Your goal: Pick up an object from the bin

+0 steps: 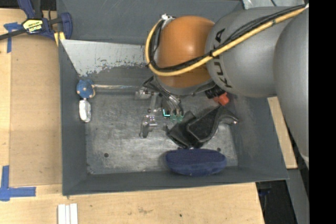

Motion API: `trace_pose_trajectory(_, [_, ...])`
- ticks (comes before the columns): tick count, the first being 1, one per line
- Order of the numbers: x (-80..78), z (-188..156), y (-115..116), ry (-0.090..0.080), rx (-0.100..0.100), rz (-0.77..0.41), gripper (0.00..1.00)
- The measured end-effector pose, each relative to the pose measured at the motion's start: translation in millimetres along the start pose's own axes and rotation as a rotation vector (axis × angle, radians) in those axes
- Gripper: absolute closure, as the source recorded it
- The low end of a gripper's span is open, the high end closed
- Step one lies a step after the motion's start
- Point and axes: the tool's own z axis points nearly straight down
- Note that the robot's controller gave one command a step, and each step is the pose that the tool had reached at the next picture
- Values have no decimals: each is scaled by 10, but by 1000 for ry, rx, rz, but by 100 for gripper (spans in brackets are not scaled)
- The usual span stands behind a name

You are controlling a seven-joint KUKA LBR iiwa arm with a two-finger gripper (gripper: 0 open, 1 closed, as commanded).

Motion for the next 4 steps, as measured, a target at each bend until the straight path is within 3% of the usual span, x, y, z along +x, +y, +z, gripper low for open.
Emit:
trace_pose_trajectory(1, [-430, 197, -356, -10, 1, -74, 0])
trace_pose_trajectory(2, [-462, 540, -1100, -5, 3, -312, 0])
trace_pose_trajectory(3, [138, 746, -1331, -29, -4, -236, 0])
trace_pose_trajectory(4, [-62, 765, -1639, -5, -16, -302, 0])
